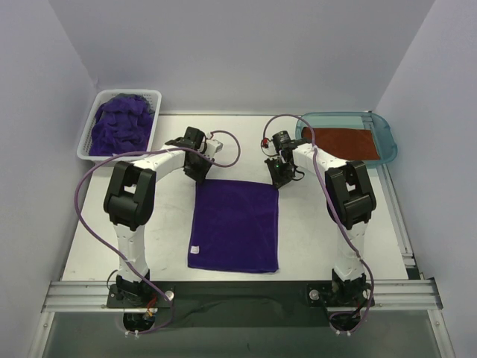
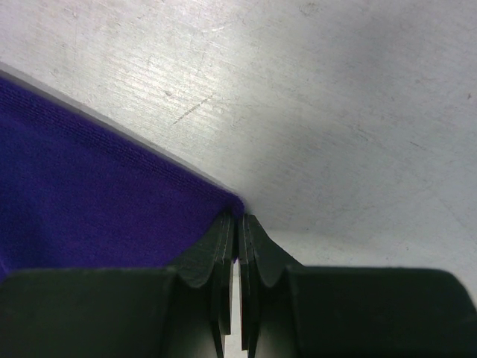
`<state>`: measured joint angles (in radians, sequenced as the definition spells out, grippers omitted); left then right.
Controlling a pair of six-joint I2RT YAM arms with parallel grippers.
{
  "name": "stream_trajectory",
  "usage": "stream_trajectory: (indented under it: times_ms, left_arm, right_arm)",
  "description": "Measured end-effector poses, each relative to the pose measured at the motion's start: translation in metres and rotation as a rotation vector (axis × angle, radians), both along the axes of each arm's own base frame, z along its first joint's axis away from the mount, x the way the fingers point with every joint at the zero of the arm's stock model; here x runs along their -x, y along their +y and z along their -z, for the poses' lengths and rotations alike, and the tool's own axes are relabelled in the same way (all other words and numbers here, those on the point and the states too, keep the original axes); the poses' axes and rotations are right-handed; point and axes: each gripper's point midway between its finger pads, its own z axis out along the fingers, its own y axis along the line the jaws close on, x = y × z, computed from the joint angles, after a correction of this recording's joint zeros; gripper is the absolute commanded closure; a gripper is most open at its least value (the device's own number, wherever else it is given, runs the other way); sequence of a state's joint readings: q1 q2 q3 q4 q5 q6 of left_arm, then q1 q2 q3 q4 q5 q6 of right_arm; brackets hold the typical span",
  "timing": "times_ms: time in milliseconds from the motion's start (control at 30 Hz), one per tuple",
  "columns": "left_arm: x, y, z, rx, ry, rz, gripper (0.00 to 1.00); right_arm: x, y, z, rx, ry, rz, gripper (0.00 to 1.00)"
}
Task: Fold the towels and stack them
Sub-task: Fold the towel
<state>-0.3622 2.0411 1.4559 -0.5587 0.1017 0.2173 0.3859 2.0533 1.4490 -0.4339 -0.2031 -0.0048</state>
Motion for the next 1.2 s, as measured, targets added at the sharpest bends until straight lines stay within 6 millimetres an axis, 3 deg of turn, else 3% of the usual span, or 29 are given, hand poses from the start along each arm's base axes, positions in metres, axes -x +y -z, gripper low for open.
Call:
stream_trajectory:
  times_ms: [67, 233, 633, 767, 933, 1067, 1200]
  left_arm:
    - [0.001, 0.001, 0.0, -0.002, 0.004, 0.001, 0.73]
    - [0.003, 0.0, 0.0, 0.001, 0.014, 0.001, 0.96]
    - [0.004, 0.002, -0.002, -0.004, 0.02, -0.002, 1.0]
    - [0.003, 0.007, -0.014, -0.017, -0.001, -0.017, 1.0]
    - [-0.013, 0.004, -0.08, 0.033, -0.15, -0.045, 1.0]
    - [-0.022, 0.004, -0.159, 0.101, -0.334, -0.08, 1.0]
    - [-0.017, 0.007, -0.229, 0.16, -0.505, -0.093, 1.0]
  right_arm:
    - [0.0, 0.0, 0.0, -0.002, 0.001, -0.001, 1.0]
    - [0.0, 0.001, 0.0, -0.004, 0.002, -0.001, 1.0]
    - [-0.002, 0.0, -0.003, -0.001, -0.014, 0.002, 1.0]
    - [-0.013, 0.001, -0.024, -0.006, -0.091, 0.008, 1.0]
    - [-0.037, -0.001, -0.095, -0.044, -0.309, 0.024, 1.0]
    - [-0.051, -0.005, -0.17, -0.096, -0.514, 0.038, 1.0]
    - [-0.056, -0.007, -0.241, -0.148, -0.693, 0.032, 1.0]
